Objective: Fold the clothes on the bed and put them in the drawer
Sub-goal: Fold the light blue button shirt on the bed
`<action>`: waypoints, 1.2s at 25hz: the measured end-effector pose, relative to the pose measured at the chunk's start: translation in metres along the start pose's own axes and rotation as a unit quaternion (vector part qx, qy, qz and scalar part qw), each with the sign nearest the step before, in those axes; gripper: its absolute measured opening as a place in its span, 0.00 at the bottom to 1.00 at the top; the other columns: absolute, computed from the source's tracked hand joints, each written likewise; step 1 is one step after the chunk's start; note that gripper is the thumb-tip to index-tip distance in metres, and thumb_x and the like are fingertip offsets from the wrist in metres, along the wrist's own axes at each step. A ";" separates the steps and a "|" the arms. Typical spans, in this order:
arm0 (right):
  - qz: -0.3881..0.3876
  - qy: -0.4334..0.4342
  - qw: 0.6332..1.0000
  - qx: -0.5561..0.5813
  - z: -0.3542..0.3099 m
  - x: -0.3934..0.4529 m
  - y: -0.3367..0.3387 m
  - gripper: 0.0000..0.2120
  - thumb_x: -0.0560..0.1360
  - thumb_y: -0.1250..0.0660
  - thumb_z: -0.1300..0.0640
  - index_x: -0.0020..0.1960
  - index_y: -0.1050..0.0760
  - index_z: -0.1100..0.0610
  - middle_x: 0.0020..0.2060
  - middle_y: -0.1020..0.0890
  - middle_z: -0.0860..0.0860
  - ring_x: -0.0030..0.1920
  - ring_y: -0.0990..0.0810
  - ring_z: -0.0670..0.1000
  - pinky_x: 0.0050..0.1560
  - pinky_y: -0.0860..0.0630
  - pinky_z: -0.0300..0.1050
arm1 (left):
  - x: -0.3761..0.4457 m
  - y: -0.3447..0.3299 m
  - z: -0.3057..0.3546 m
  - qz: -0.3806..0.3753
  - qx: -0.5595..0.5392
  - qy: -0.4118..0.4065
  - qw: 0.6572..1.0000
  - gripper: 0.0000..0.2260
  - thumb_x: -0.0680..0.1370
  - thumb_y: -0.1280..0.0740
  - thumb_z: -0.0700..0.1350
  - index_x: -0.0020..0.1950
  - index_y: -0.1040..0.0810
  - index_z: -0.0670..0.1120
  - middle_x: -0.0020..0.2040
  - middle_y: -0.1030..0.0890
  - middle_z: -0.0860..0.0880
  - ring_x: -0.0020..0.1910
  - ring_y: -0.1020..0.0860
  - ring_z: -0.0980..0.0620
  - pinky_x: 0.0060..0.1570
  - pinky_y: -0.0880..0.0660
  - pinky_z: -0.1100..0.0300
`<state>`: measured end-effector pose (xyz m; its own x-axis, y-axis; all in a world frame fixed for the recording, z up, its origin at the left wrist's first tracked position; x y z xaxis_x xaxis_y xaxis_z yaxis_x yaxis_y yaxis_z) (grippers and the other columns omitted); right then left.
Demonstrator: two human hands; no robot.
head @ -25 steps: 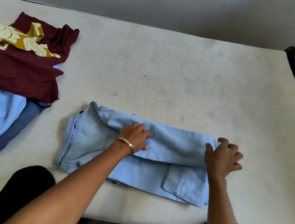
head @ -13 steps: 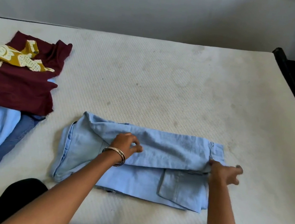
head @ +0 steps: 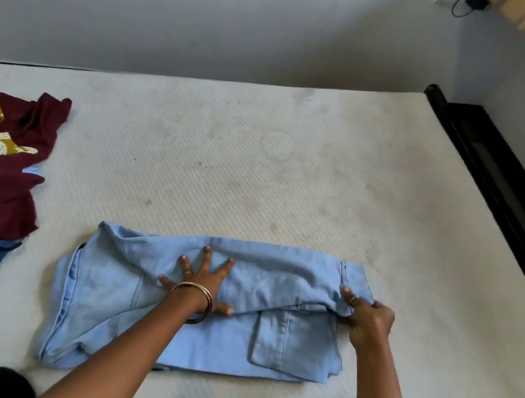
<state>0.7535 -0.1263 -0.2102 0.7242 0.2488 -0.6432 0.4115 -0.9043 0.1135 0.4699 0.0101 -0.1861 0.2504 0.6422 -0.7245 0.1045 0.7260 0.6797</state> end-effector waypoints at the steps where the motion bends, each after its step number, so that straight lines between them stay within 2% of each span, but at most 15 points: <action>1: 0.025 -0.021 0.999 -0.016 0.004 0.006 0.000 0.10 0.66 0.22 0.68 0.43 0.21 0.64 0.43 0.17 0.59 0.46 0.17 0.59 0.45 0.17 0.57 | -0.001 0.008 0.007 0.037 0.022 -0.010 0.999 0.33 0.74 0.35 0.64 0.76 0.46 0.63 0.79 0.56 0.51 0.77 0.54 0.39 0.65 0.53 0.27; 3: 0.046 -0.011 0.999 -0.023 0.005 0.010 -0.003 0.09 0.68 0.23 0.66 0.45 0.21 0.62 0.47 0.17 0.60 0.47 0.17 0.59 0.47 0.18 0.57 | -0.004 0.021 0.029 0.171 0.038 -0.071 0.982 0.19 0.79 0.40 0.57 0.69 0.28 0.54 0.71 0.32 0.49 0.71 0.35 0.45 0.71 0.46 0.41; 5: 0.035 0.053 0.998 -0.008 -0.008 0.001 -0.008 0.07 0.71 0.25 0.65 0.45 0.23 0.60 0.46 0.18 0.58 0.45 0.19 0.56 0.46 0.21 0.52 | 0.000 0.016 0.056 0.244 -0.051 -0.172 0.953 0.15 0.81 0.41 0.49 0.67 0.26 0.49 0.67 0.27 0.47 0.65 0.29 0.44 0.67 0.37 0.52; 7: 0.045 0.143 0.988 -0.024 -0.032 -0.017 -0.010 0.09 0.71 0.25 0.63 0.47 0.24 0.59 0.42 0.19 0.53 0.43 0.20 0.53 0.45 0.22 0.46 | 0.007 0.004 0.084 0.223 -0.099 -0.234 0.941 0.19 0.81 0.43 0.45 0.73 0.33 0.53 0.73 0.34 0.48 0.71 0.35 0.42 0.67 0.36 0.45; 10: 0.103 0.262 0.949 -0.144 -0.056 -0.045 -0.012 0.13 0.71 0.24 0.62 0.51 0.24 0.61 0.40 0.20 0.51 0.40 0.22 0.52 0.36 0.31 0.36 | 0.003 -0.033 0.118 0.076 -0.020 -0.205 0.976 0.29 0.83 0.48 0.44 0.74 0.58 0.70 0.77 0.64 0.62 0.74 0.64 0.45 0.62 0.55 0.21; 12: 0.114 0.349 0.903 -0.222 -0.055 -0.062 -0.024 0.11 0.72 0.27 0.65 0.53 0.25 0.64 0.40 0.20 0.54 0.41 0.22 0.56 0.38 0.34 0.39 | -0.007 -0.049 0.131 0.058 0.064 -0.190 0.978 0.38 0.83 0.46 0.44 0.65 0.76 0.72 0.73 0.75 0.61 0.71 0.72 0.39 0.54 0.65 0.20; 14: 0.077 0.472 0.819 -0.317 -0.038 -0.078 -0.042 0.12 0.71 0.32 0.70 0.54 0.25 0.63 0.43 0.19 0.59 0.46 0.23 0.60 0.41 0.32 0.45 | -0.011 -0.055 0.133 0.072 0.077 -0.207 0.973 0.39 0.83 0.44 0.47 0.63 0.79 0.68 0.74 0.74 0.57 0.72 0.71 0.36 0.58 0.66 0.22; 16: 0.020 0.564 0.697 -0.442 -0.005 -0.085 -0.058 0.13 0.71 0.39 0.65 0.55 0.27 0.59 0.52 0.18 0.58 0.54 0.24 0.59 0.48 0.32 0.51 | -0.013 -0.051 0.120 0.104 0.018 -0.249 0.963 0.32 0.81 0.44 0.44 0.78 0.60 0.56 0.80 0.56 0.49 0.78 0.56 0.40 0.70 0.54 0.31; 17: -0.027 0.564 0.656 -0.501 0.011 -0.084 -0.063 0.14 0.72 0.42 0.61 0.57 0.28 0.56 0.57 0.18 0.57 0.59 0.24 0.57 0.53 0.33 0.53 | -0.017 -0.044 0.106 0.150 -0.076 -0.270 0.948 0.25 0.79 0.44 0.42 0.77 0.40 0.48 0.77 0.40 0.44 0.75 0.41 0.40 0.71 0.43 0.41; 18: -0.077 0.525 0.636 -0.560 0.024 -0.084 -0.064 0.15 0.75 0.44 0.59 0.61 0.28 0.55 0.64 0.21 0.55 0.66 0.27 0.54 0.59 0.34 0.55 | -0.022 -0.037 0.087 0.208 -0.180 -0.275 0.921 0.20 0.76 0.44 0.41 0.67 0.25 0.43 0.67 0.26 0.41 0.66 0.28 0.40 0.66 0.34 0.50; 20: -0.151 0.418 0.646 -0.621 0.035 -0.078 -0.060 0.18 0.82 0.44 0.50 0.69 0.31 0.52 0.75 0.33 0.50 0.77 0.42 0.50 0.71 0.46 0.57 | -0.025 -0.030 0.046 0.372 -0.222 -0.227 0.872 0.15 0.74 0.42 0.44 0.48 0.16 0.43 0.51 0.18 0.43 0.49 0.20 0.39 0.53 0.26 0.55; 21: -0.161 0.402 0.659 -0.615 0.031 -0.076 -0.062 0.21 0.82 0.43 0.45 0.71 0.32 0.51 0.77 0.37 0.48 0.79 0.46 0.50 0.73 0.52 0.56 | -0.022 -0.029 0.026 0.418 -0.176 -0.187 0.871 0.13 0.72 0.38 0.46 0.47 0.16 0.43 0.49 0.18 0.43 0.47 0.20 0.39 0.50 0.23 0.53; 23: -0.142 0.441 0.683 -0.565 0.013 -0.087 -0.070 0.27 0.80 0.47 0.38 0.72 0.32 0.52 0.77 0.38 0.50 0.79 0.47 0.52 0.73 0.55 0.54 | -0.009 -0.031 0.000 0.381 -0.084 -0.107 0.914 0.17 0.67 0.26 0.47 0.54 0.17 0.44 0.59 0.20 0.40 0.56 0.22 0.35 0.54 0.24 0.41; 26: -0.081 0.476 0.695 -0.533 0.009 -0.084 -0.075 0.36 0.79 0.59 0.36 0.77 0.38 0.57 0.79 0.44 0.55 0.79 0.49 0.56 0.75 0.49 0.56 | -0.004 -0.051 -0.027 0.275 -0.013 -0.064 0.959 0.34 0.73 0.29 0.56 0.76 0.38 0.55 0.79 0.45 0.45 0.76 0.45 0.36 0.69 0.46 0.33; 30: -0.177 0.336 0.643 -0.665 0.046 -0.048 -0.062 0.32 0.78 0.65 0.32 0.78 0.67 0.42 0.76 0.70 0.45 0.76 0.72 0.49 0.77 0.62 0.61 | 0.002 -0.065 -0.043 0.253 0.024 -0.074 0.964 0.37 0.78 0.41 0.63 0.71 0.70 0.69 0.77 0.65 0.53 0.77 0.61 0.42 0.70 0.58 0.34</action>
<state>0.6678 -0.0981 -0.2218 0.3468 0.8554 -0.3848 0.4015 0.2355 0.8851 0.4220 -0.0255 -0.2365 0.4154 0.8665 -0.2769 -0.0239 0.3147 0.9489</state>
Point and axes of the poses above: each hand's wrist, its own x-axis towards the middle knuckle, its own y-axis out of the back of the hand, z = x × y, the point moved 3 cm from there along x, towards the middle knuckle
